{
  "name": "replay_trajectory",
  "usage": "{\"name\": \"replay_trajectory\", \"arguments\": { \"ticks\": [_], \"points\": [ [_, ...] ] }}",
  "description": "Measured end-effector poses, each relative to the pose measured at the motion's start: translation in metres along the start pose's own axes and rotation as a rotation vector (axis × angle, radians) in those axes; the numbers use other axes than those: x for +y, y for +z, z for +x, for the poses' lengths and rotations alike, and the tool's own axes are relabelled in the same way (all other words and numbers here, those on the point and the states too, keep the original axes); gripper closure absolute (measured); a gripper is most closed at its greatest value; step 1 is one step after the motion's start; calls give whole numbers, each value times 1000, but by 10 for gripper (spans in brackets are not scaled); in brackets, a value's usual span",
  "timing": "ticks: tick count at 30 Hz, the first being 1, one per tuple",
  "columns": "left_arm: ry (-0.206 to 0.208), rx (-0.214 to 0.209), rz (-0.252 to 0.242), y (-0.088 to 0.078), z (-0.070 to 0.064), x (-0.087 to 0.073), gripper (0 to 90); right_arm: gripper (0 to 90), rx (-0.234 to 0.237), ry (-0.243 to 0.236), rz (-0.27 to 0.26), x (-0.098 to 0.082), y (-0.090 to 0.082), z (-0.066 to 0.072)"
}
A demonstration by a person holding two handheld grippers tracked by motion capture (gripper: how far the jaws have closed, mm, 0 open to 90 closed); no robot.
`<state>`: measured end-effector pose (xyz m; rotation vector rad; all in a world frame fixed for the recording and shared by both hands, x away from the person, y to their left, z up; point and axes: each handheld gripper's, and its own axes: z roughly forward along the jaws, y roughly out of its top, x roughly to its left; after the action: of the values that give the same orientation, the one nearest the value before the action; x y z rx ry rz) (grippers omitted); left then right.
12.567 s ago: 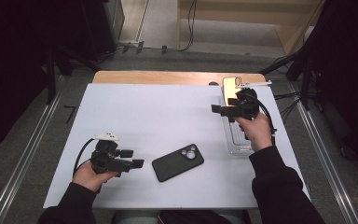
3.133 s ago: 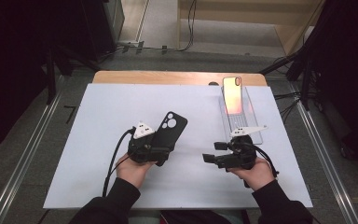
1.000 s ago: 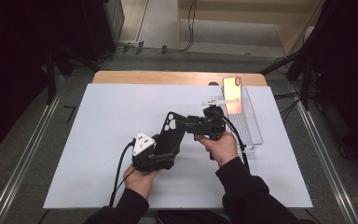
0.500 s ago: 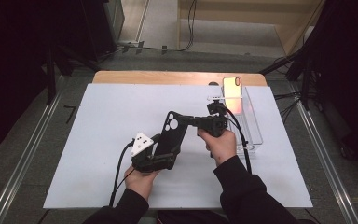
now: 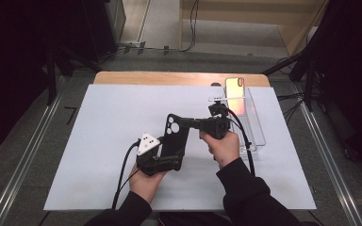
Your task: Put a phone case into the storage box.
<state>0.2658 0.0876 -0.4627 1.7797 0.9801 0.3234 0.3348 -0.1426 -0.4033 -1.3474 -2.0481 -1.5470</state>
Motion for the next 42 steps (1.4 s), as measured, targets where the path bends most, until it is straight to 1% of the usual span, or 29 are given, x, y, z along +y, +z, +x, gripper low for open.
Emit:
{"name": "replay_trajectory", "arguments": {
  "ticks": [2, 4, 6, 9, 11, 13, 15, 16, 19, 20, 23, 25, 28, 30, 33, 35, 36, 37, 40, 42],
  "points": [
    [9, 2, 27, 1, -2, 2, 127, 777, -7, -4, -6, 0, -2, 1],
    [20, 14, 48, 0, -5, 4, 127, 777, -17, -11, -14, 1, -4, 2],
    [19, 4, 64, 0, -6, 5, 128, 777, -45, -30, -32, 3, -8, 2],
    [4, -13, 77, -1, -6, 7, 128, 777, -85, -64, -43, 4, -13, 3],
    [0, -22, 88, -2, -5, 9, 128, 776, -100, -74, -50, 5, -16, 3],
    [-21, -60, 126, -1, -1, 12, 130, 777, -111, -88, -57, 5, -18, 3],
    [-28, -77, 151, -3, 1, 16, 132, 776, -121, -102, -58, 5, -20, 3],
    [-26, -78, 157, -4, 2, 17, 133, 776, -124, -108, -57, 5, -20, 3],
    [-25, -100, 179, -8, 6, 22, 137, 776, -141, -133, -59, 4, -22, 3],
    [-23, -112, 184, -9, 7, 24, 144, 776, -149, -137, -55, 4, -23, 4],
    [15, -128, 197, -15, 10, 31, 164, 776, -177, -173, -62, 2, -26, 5],
    [25, -152, 211, -18, 13, 37, 167, 776, -179, -186, -67, 1, -29, 6],
    [33, -180, 226, -22, 17, 43, 168, 776, -163, -198, -72, 0, -32, 5],
    [34, -193, 235, -22, 21, 45, 168, 775, -165, -212, -65, -1, -34, 5],
    [51, -223, 266, -20, 25, 49, 167, 775, -152, -223, -57, -2, -36, 3],
    [70, -214, 296, -19, 26, 52, 166, 775, -152, -227, -53, -3, -38, 1],
    [76, -221, 307, -18, 27, 53, 166, 775, -155, -222, -48, -3, -39, 0],
    [81, -239, 312, -17, 28, 54, 166, 775, -152, -228, -48, -4, -39, 0],
    [85, -276, 323, -17, 32, 57, 166, 775, -143, -242, -38, -6, -41, -2],
    [105, -283, 322, -17, 33, 59, 166, 775, -132, -249, -32, -7, -42, -2]
  ]
}}
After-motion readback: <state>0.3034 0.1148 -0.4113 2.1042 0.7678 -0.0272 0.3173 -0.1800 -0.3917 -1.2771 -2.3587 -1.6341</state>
